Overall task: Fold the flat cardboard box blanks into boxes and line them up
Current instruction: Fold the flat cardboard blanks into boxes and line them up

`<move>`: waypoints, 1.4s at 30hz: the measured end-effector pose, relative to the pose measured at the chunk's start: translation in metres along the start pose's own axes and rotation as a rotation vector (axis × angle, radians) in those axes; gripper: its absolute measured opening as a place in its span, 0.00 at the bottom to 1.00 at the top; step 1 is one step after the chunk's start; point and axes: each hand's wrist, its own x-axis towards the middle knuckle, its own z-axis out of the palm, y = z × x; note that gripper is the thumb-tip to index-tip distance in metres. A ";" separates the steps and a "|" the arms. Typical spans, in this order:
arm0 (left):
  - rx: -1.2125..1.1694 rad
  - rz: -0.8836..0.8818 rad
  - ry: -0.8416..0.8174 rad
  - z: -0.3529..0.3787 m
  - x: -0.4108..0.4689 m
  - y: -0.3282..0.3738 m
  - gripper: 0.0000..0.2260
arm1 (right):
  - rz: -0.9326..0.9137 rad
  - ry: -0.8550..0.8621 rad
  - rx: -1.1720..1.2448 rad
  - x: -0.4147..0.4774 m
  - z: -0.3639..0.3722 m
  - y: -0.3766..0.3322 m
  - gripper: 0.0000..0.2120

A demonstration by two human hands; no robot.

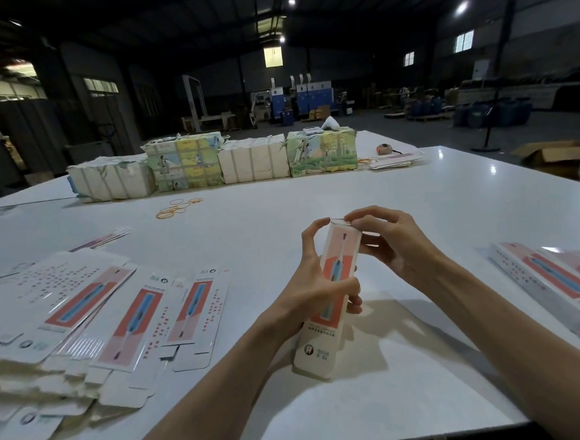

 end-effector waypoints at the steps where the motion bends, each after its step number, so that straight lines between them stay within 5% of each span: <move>1: 0.004 0.011 0.005 0.001 0.000 0.000 0.50 | 0.022 0.001 0.013 0.000 0.000 0.000 0.09; 13: 0.072 0.126 0.009 0.004 -0.006 0.004 0.47 | 0.003 0.098 -0.063 -0.002 0.002 -0.001 0.09; 25: 0.444 0.142 0.132 -0.001 -0.007 0.007 0.38 | -0.131 0.016 -0.189 -0.005 0.002 0.005 0.10; 33: 0.028 -0.001 0.077 -0.003 -0.009 0.011 0.41 | -0.222 -0.086 -0.344 -0.005 0.005 0.016 0.07; 42: -0.218 -0.102 0.077 0.000 -0.007 0.010 0.38 | -0.230 0.068 -0.318 -0.007 0.020 0.024 0.03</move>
